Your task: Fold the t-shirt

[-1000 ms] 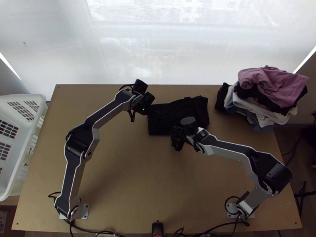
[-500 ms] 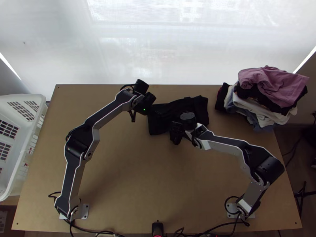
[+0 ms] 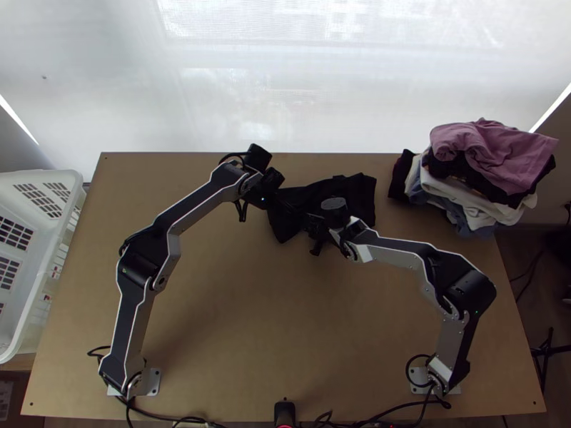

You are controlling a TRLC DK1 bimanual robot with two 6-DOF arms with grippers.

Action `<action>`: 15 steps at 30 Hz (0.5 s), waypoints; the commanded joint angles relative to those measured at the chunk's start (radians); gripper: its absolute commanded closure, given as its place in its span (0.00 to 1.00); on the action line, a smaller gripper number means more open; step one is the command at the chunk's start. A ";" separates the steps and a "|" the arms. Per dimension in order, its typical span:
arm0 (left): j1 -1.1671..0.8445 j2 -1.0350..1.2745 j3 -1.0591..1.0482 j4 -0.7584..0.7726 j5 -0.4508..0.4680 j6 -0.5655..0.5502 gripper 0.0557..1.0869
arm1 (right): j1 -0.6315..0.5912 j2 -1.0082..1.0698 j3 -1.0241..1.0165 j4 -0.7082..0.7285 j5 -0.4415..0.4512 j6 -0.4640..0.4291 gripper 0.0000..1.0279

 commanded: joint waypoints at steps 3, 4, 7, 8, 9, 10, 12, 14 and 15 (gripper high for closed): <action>-0.002 -0.036 -0.003 -0.032 -0.001 0.008 0.05 | 0.000 -0.065 -0.009 0.012 0.003 0.055 0.97; -0.001 -0.047 -0.007 -0.038 -0.001 0.010 0.05 | 0.000 -0.087 -0.014 0.010 0.005 0.067 0.97; 0.004 -0.087 -0.017 -0.061 -0.001 0.014 0.05 | 0.009 -0.163 -0.026 0.010 0.009 0.107 0.97; 0.006 -0.104 -0.024 -0.064 -0.001 0.016 0.05 | 0.012 -0.188 -0.026 0.010 0.018 0.122 0.97; 0.007 -0.122 -0.033 -0.067 -0.001 0.017 0.05 | 0.015 -0.214 -0.026 0.010 0.026 0.133 0.97; 0.009 -0.142 -0.043 -0.069 -0.001 0.019 0.05 | 0.016 -0.239 -0.026 0.010 0.032 0.144 0.97; 0.012 -0.184 -0.061 -0.078 -0.001 0.019 0.05 | 0.016 -0.275 -0.021 0.010 0.057 0.151 0.97; 0.015 -0.230 -0.090 -0.078 0.001 0.019 0.05 | 0.010 -0.308 -0.015 0.010 0.072 0.174 0.97; 0.016 -0.251 -0.105 -0.078 0.001 0.019 0.05 | 0.006 -0.320 -0.012 0.010 0.081 0.180 0.97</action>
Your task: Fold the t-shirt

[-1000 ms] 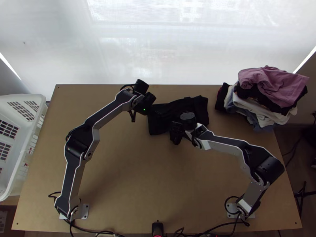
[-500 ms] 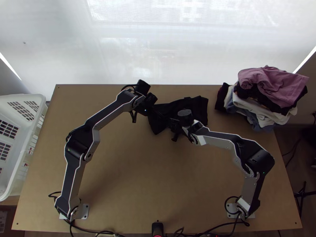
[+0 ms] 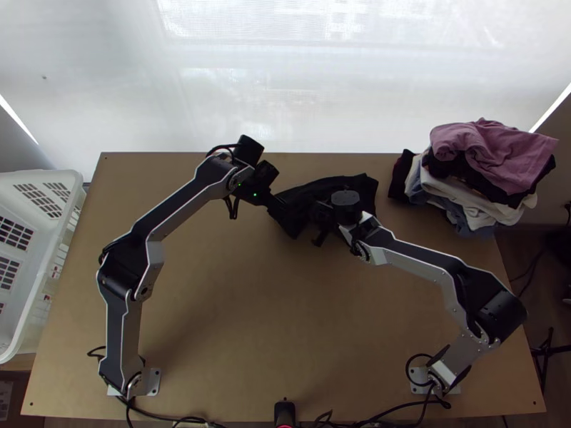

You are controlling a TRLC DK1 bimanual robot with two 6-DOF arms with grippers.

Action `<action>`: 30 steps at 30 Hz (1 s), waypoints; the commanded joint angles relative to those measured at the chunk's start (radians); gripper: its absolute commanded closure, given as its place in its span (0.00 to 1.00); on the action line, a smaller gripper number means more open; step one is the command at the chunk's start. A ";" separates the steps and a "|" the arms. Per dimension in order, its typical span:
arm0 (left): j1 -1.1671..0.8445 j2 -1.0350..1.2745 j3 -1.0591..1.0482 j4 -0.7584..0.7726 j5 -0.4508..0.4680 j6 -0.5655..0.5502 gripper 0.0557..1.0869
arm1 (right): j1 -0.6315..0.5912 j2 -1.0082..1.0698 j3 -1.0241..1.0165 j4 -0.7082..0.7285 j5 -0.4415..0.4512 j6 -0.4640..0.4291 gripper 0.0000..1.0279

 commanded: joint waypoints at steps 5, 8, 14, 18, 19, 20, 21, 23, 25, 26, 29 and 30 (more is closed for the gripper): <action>0.018 -0.222 -0.147 -0.014 0.001 0.005 0.05 | -0.044 -0.184 0.008 0.000 0.052 0.064 0.97; 0.032 -0.268 -0.187 -0.014 0.001 0.005 0.05 | -0.074 -0.230 0.023 -0.009 0.052 0.061 0.97; 0.069 -0.337 -0.239 -0.014 0.001 0.005 0.05 | -0.170 -0.294 0.120 -0.046 0.052 0.064 0.97; 0.084 -0.380 -0.276 -0.014 0.001 0.005 0.05 | -0.246 -0.336 0.198 -0.088 0.051 0.103 0.97; 0.086 -0.389 -0.287 -0.014 0.001 0.005 0.05 | -0.260 -0.347 0.213 -0.098 0.051 0.112 0.97; 0.087 -0.397 -0.297 -0.014 0.001 0.005 0.05 | -0.275 -0.357 0.224 -0.107 0.051 0.117 0.97; 0.089 -0.404 -0.307 -0.014 0.001 0.005 0.05 | -0.286 -0.367 0.232 -0.115 0.051 0.120 0.97; 0.090 -0.420 -0.322 -0.014 0.001 0.004 0.05 | -0.314 -0.388 0.248 -0.126 0.051 0.124 0.97; 0.092 -0.435 -0.334 -0.014 0.001 0.004 0.05 | -0.344 -0.408 0.276 -0.141 0.051 0.124 0.97; 0.093 -0.441 -0.340 -0.013 0.001 0.004 0.05 | -0.364 -0.414 0.294 -0.147 0.051 0.124 0.97; 0.098 -0.458 -0.366 -0.011 0.001 0.001 0.05 | -0.432 -0.423 0.373 -0.170 0.051 0.129 0.97; 0.100 -0.467 -0.380 -0.008 0.001 0.001 0.05 | -0.459 -0.423 0.405 -0.177 0.051 0.132 0.97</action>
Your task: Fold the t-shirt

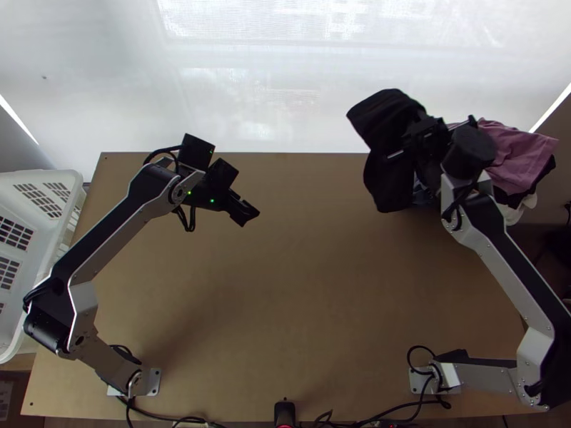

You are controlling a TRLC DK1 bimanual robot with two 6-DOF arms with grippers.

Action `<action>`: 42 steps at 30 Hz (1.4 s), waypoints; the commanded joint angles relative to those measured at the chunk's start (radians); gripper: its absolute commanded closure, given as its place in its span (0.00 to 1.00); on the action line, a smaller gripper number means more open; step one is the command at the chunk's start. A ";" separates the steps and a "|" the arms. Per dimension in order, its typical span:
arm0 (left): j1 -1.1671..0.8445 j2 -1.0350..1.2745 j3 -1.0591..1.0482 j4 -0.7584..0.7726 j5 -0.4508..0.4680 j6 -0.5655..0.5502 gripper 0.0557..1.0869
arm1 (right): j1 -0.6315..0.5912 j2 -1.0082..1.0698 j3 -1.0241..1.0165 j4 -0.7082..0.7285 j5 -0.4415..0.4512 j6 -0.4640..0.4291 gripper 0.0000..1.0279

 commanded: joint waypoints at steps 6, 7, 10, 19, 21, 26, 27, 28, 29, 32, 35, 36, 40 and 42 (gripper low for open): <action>0.012 -0.099 -0.145 0.023 0.001 -0.005 0.05 | -0.324 -0.027 0.326 -0.097 -0.026 0.052 0.97; 0.012 -0.106 -0.156 0.024 0.001 -0.005 0.05 | -0.365 -0.019 0.349 -0.101 -0.042 0.061 0.97; 0.018 -0.124 -0.181 0.024 -0.001 -0.005 0.05 | -0.509 0.025 0.433 -0.116 -0.100 0.095 0.97; 0.027 -0.161 -0.251 0.029 0.001 -0.005 0.05 | -0.854 0.266 0.751 -0.148 -0.247 0.196 0.97; 0.030 -0.168 -0.267 0.032 0.001 -0.005 0.05 | -0.890 0.331 0.818 -0.160 -0.264 0.200 0.97; 0.056 -0.182 -0.297 0.032 0.001 0.000 0.05 | -0.917 0.458 0.892 -0.171 -0.273 0.213 0.97; 0.064 -0.184 -0.302 0.032 0.001 0.001 0.05 | -0.914 0.472 0.883 -0.173 -0.273 0.230 0.97; 0.075 -0.184 -0.308 0.032 0.001 0.003 0.05 | -0.905 0.476 0.863 -0.173 -0.273 0.245 0.97; 0.082 -0.185 -0.314 0.033 0.001 0.005 0.05 | -0.891 0.478 0.837 -0.173 -0.273 0.260 0.97; 0.107 -0.187 -0.328 0.032 0.001 0.014 0.05 | -0.821 0.475 0.742 -0.170 -0.269 0.286 0.97; 0.127 -0.187 -0.331 0.032 0.001 0.018 0.05 | -0.741 0.458 0.654 -0.162 -0.243 0.296 0.97; 0.135 -0.187 -0.333 0.032 0.001 0.020 0.05 | -0.715 0.453 0.631 -0.162 -0.234 0.306 0.97; 0.159 -0.187 -0.342 0.033 0.001 0.023 0.05 | -0.627 0.421 0.562 -0.153 -0.197 0.320 0.97; 0.165 -0.188 -0.349 0.035 0.001 0.026 0.05 | -0.598 0.398 0.533 -0.153 -0.178 0.332 0.97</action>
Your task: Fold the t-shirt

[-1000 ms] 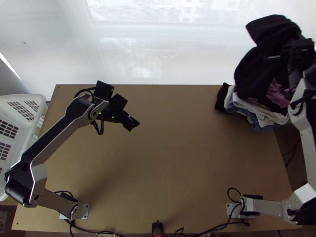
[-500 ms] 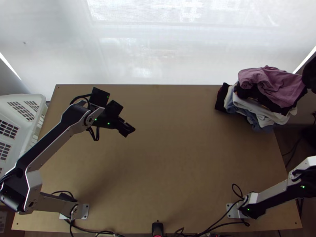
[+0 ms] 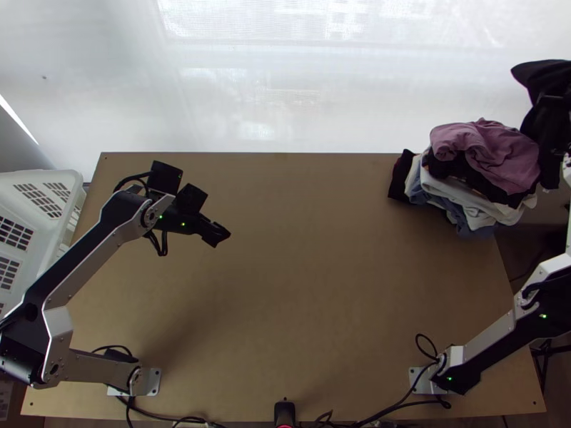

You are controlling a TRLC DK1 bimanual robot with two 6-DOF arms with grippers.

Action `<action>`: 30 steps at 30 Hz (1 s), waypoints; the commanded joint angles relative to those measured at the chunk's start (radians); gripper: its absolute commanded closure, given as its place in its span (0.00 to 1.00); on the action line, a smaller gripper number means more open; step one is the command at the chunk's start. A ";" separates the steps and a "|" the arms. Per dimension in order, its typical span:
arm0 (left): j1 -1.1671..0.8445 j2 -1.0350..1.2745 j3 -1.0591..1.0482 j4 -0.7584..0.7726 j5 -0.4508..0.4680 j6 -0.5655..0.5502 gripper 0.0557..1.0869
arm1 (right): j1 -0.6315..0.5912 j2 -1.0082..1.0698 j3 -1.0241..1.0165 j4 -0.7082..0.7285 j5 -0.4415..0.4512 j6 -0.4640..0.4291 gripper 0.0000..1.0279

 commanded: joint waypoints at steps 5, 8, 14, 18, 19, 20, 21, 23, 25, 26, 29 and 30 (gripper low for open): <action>0.036 -0.002 -0.028 0.015 0.002 0.010 0.05 | 0.150 -0.117 -0.204 0.011 0.058 0.041 0.97; 0.030 -0.002 -0.028 0.027 0.002 0.000 0.05 | 0.165 -0.180 -0.290 0.019 0.058 0.041 0.97; 0.016 -0.002 -0.028 0.037 0.002 -0.006 0.05 | 0.194 -0.300 -0.520 0.109 0.060 0.016 0.97; 0.017 -0.009 -0.033 0.035 0.002 -0.006 0.05 | 0.226 -0.358 -0.644 0.120 0.060 -0.002 0.97; 0.017 -0.011 -0.033 0.037 0.002 -0.004 0.05 | 0.230 -0.369 -0.672 0.128 0.060 -0.004 0.97; 0.019 -0.013 -0.034 0.037 0.002 -0.004 0.05 | 0.234 -0.374 -0.696 0.129 0.060 -0.005 0.97; 0.019 -0.013 -0.034 0.037 0.002 -0.004 0.05 | 0.236 -0.378 -0.722 0.129 0.060 -0.008 0.97; 0.022 -0.016 -0.037 0.037 0.004 -0.001 0.05 | 0.243 -0.380 -0.774 0.134 0.060 -0.028 0.97; 0.024 -0.017 -0.041 0.037 0.004 0.000 0.05 | 0.246 -0.377 -0.827 0.141 0.060 -0.055 0.97; 0.024 -0.017 -0.042 0.037 0.004 0.000 0.05 | 0.245 -0.371 -0.851 0.152 0.061 -0.067 0.97; 0.025 -0.020 -0.044 0.038 0.007 -0.001 0.05 | 0.217 -0.323 -0.903 0.194 0.069 -0.087 0.97; 0.024 -0.022 -0.044 0.040 0.008 -0.003 0.05 | 0.202 -0.309 -0.911 0.195 0.069 -0.090 0.94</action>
